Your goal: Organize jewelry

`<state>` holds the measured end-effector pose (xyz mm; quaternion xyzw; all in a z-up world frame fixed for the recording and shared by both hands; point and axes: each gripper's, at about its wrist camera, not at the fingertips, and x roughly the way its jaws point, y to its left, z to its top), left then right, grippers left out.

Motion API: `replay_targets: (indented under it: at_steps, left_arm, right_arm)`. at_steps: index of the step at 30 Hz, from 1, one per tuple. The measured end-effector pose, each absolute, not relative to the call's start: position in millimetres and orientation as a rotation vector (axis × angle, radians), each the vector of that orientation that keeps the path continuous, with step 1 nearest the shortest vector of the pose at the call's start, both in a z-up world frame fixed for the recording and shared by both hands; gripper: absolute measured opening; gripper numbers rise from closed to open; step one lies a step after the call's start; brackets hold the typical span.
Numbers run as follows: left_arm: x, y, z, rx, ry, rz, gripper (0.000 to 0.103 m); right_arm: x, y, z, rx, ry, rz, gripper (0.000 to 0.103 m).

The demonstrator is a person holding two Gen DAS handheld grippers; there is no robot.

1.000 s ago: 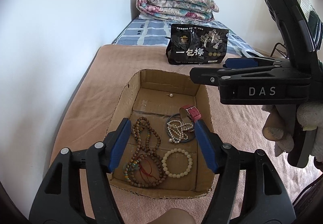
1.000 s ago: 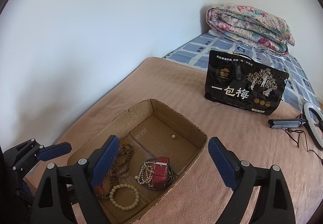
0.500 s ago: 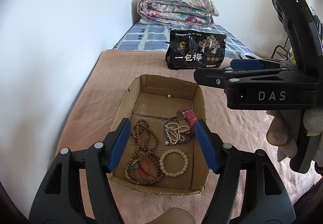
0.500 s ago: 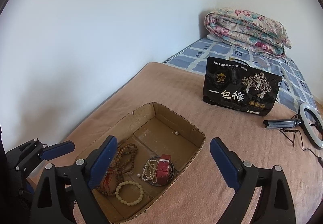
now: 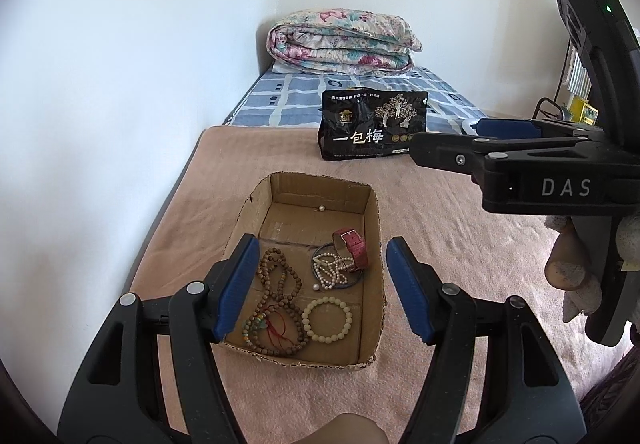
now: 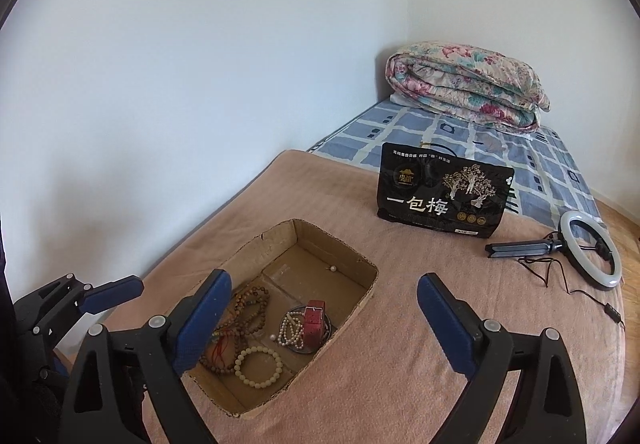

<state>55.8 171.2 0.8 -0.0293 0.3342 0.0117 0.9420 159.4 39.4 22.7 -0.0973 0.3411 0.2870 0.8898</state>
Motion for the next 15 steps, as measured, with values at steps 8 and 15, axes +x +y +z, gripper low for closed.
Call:
replay_targets:
  at_steps: [8, 15]
  left_arm:
    - [34, 157, 7, -0.076, 0.657, 0.038, 0.068]
    - [18, 146, 2, -0.068, 0.657, 0.066, 0.068]
  right_arm:
    - [134, 4, 34, -0.175, 0.691, 0.574, 0.099]
    - [112, -31, 28, -0.161, 0.686, 0.557, 0.102]
